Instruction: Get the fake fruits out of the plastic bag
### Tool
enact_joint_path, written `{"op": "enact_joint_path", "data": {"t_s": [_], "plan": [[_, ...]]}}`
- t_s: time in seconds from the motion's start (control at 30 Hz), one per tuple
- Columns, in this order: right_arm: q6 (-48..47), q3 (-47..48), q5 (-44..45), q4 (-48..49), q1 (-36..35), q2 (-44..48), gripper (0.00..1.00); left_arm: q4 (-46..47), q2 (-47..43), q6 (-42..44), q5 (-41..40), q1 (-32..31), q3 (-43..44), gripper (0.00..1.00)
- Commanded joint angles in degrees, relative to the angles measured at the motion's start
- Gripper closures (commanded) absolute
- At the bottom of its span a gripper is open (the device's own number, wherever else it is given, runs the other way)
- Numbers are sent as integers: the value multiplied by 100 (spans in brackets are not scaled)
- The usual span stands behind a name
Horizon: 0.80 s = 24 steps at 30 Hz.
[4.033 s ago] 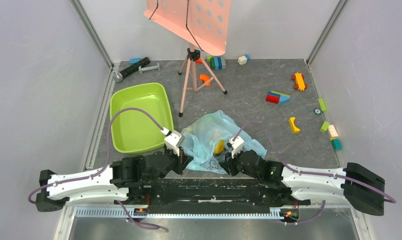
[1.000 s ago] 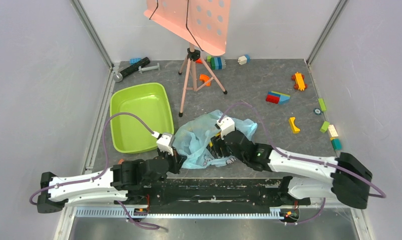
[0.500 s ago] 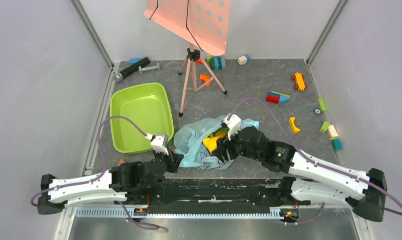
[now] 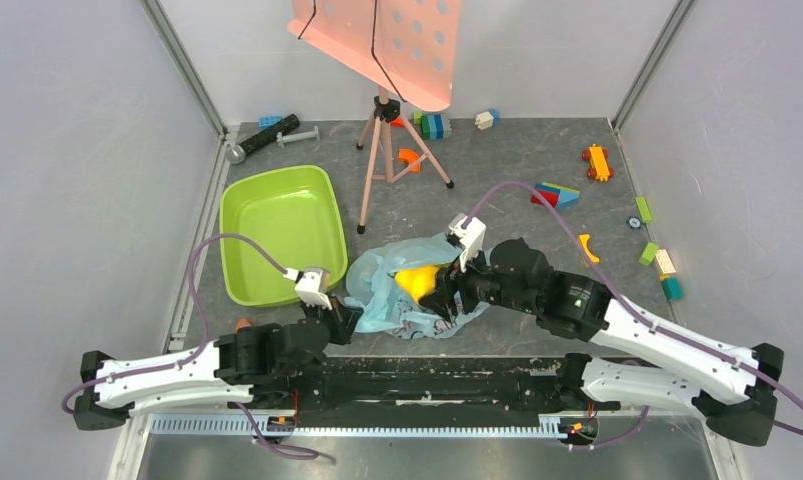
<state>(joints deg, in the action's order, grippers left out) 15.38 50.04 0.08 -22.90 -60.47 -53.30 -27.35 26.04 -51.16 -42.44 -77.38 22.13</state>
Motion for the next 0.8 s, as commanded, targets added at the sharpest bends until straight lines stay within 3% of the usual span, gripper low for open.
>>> {"op": "enact_joint_path", "data": {"t_s": [0.0, 0.1, 0.33, 0.63, 0.77], "plan": [[-79, 717, -396, 122, 17, 141, 54, 11, -134, -251, -311, -27, -59, 91], [-74, 1040, -334, 154, 16, -76, 55, 17, -190, -229, -300, -26, -97, 89], [-228, 1949, -161, 456, 17, -1146, 55, -90, -324, -246, -309, -30, -104, 98], [-821, 3440, -77, 809, 108, -3430, 55, -246, -977, 27, -277, -30, -108, 98], [-1029, 4142, -521, 937, 285, -4417, 55, -479, -1073, -8, -336, -31, -44, 98]]}}
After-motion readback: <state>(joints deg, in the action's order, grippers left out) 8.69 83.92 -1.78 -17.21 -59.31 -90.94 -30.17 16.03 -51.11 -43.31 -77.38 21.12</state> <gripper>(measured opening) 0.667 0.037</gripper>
